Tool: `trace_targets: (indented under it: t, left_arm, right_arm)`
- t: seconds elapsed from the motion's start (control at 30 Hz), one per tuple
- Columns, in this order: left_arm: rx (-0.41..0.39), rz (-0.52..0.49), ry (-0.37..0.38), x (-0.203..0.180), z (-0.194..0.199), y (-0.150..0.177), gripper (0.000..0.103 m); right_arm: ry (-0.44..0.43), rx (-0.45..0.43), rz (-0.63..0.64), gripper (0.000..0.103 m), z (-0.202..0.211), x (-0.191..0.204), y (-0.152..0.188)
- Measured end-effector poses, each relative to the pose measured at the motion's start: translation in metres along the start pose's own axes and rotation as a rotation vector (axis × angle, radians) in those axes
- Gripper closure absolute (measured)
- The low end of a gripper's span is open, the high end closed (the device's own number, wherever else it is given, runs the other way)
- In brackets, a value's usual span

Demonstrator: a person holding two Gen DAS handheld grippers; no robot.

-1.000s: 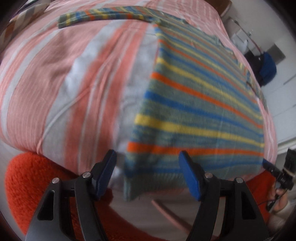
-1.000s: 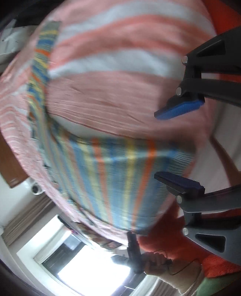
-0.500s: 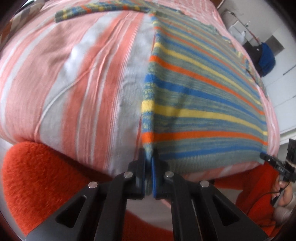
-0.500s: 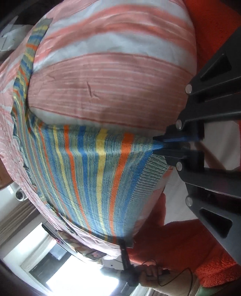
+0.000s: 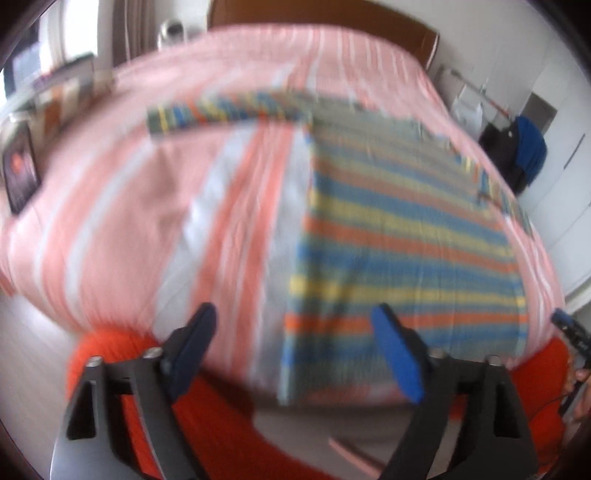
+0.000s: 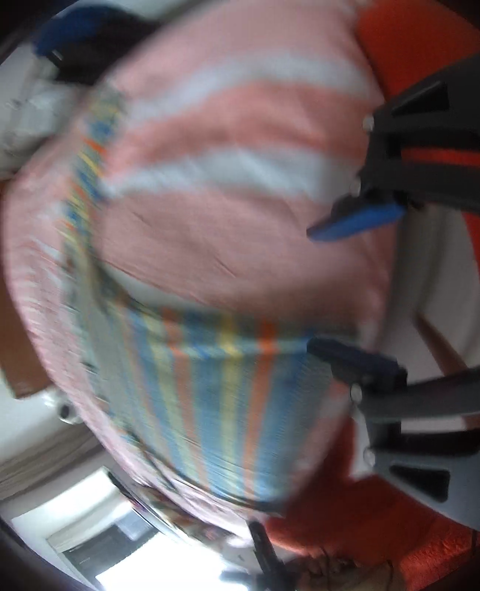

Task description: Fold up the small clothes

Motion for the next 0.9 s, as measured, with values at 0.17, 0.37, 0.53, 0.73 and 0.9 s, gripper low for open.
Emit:
trace_targets:
  t: [0.17, 0.37, 0.53, 0.73, 0.9]
  left_arm:
    - [-0.134, -0.069, -0.086, 0.018, -0.01, -0.051, 0.006]
    - [-0.085, -0.068, -0.184, 0.05, -0.059, -0.053, 0.006]
    - [-0.029, -0.046, -0.19, 0.055, -0.07, -0.041, 0.006]
    - [0.018, -0.051, -0.194, 0.054, -0.078, -0.034, 0.002]
    - [0.04, -0.022, -0.176, 0.057, -0.083, -0.031, 0.0]
  right_arm:
    - [0.128, -0.18, -0.007, 0.021, -0.008, -0.029, -0.049]
    - [0.237, -0.178, -0.122, 0.005, -0.05, -0.061, -0.063]
    - [0.276, -0.129, -0.111, 0.0, -0.069, -0.072, -0.043]
    - [0.288, -0.137, -0.085, 0.0, -0.077, -0.071, -0.037]
    - [0.289, -0.147, -0.085, 0.0, -0.08, -0.071, -0.036]
Point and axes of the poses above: each gripper's, at about its wrist camera, not at the fingertips, and z roughly against the way its jaws point, x to its left, y to its underside, the point moved 8 cm from there along -z, roughly the way its jaws point, and after that the axes turned 12 degrees about y, right-handed, at the moved point
